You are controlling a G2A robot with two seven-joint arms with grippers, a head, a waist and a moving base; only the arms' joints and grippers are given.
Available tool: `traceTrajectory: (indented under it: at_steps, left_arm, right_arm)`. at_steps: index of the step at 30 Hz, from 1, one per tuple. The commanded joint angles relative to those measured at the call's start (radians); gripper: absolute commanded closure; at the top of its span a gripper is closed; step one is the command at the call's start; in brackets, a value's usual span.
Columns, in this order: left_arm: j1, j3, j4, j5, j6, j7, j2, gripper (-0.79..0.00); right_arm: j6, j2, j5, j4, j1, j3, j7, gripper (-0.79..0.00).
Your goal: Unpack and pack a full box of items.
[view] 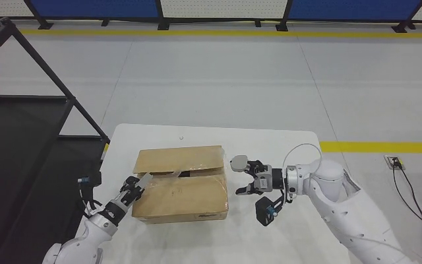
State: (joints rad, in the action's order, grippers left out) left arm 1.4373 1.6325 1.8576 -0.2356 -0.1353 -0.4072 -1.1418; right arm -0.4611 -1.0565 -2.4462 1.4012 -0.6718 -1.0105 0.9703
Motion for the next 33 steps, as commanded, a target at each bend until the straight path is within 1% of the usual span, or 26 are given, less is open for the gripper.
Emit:
traceTrajectory:
  at_steps: [1, 4, 7, 9, 11, 13, 16, 19, 24, 26, 27, 29, 30, 33]
  left_arm:
    - [0.002, 0.003, 0.000, 0.005, 0.003, 0.015, -0.001, -0.785]
    - [0.003, 0.009, -0.003, 0.043, 0.021, 0.055, -0.004, -0.785]
    - [0.004, 0.017, 0.000, 0.076, 0.025, 0.088, -0.007, -0.785]
    - [0.011, 0.027, 0.009, 0.104, 0.016, 0.111, -0.008, -0.785]
    - [0.023, 0.044, 0.023, 0.142, 0.003, 0.121, -0.009, -0.785]
    - [0.036, 0.071, 0.034, 0.172, 0.007, 0.126, -0.009, -0.785]
    - [0.050, 0.112, 0.033, 0.228, 0.028, 0.133, -0.009, -0.785]
    - [0.065, 0.141, 0.027, 0.205, 0.047, 0.146, -0.007, -0.785]
    - [0.077, 0.137, 0.007, 0.160, 0.045, 0.159, -0.008, -0.785]
    - [0.079, 0.130, 0.005, 0.153, 0.036, 0.164, -0.009, -0.785]
    - [0.079, 0.127, 0.005, 0.157, 0.031, 0.164, -0.009, -0.785]
    - [0.082, 0.127, 0.007, 0.162, 0.021, 0.170, -0.010, -0.785]
    - [0.085, 0.130, 0.010, 0.163, 0.013, 0.182, -0.011, -0.785]
    - [0.102, 0.143, 0.012, 0.166, -0.003, 0.222, -0.013, -0.785]
  right_arm:
    - [0.007, 0.002, 0.035, 0.018, -0.014, -0.016, -0.023, -0.785]
    - [0.013, 0.005, 0.056, 0.079, -0.038, -0.024, -0.039, -0.785]
    - [-0.018, 0.008, 0.044, 0.137, -0.047, -0.014, -0.056, -0.785]
    - [-0.051, 0.006, 0.049, 0.168, -0.047, -0.002, -0.089, -0.785]
    - [-0.094, 0.002, 0.062, 0.190, -0.040, 0.013, -0.136, -0.785]
    - [-0.113, -0.002, 0.078, 0.214, -0.037, 0.021, -0.193, -0.785]
    - [-0.126, -0.003, 0.072, 0.255, -0.033, 0.036, -0.204, -0.785]
    - [-0.128, -0.002, 0.071, 0.258, -0.034, 0.036, -0.206, -0.785]
    - [-0.113, -0.003, 0.074, 0.264, -0.044, 0.041, -0.219, -0.785]
    - [-0.120, -0.009, 0.067, 0.270, -0.037, 0.055, -0.284, -0.785]
    - [-0.119, -0.014, 0.068, 0.277, -0.028, 0.064, -0.338, -0.785]
    - [-0.122, -0.030, 0.083, 0.286, -0.004, 0.089, -0.456, -0.785]
    - [-0.118, -0.041, 0.091, 0.287, 0.012, 0.103, -0.537, -0.785]
    - [-0.138, -0.081, 0.121, 0.272, 0.082, 0.175, -0.729, -0.785]
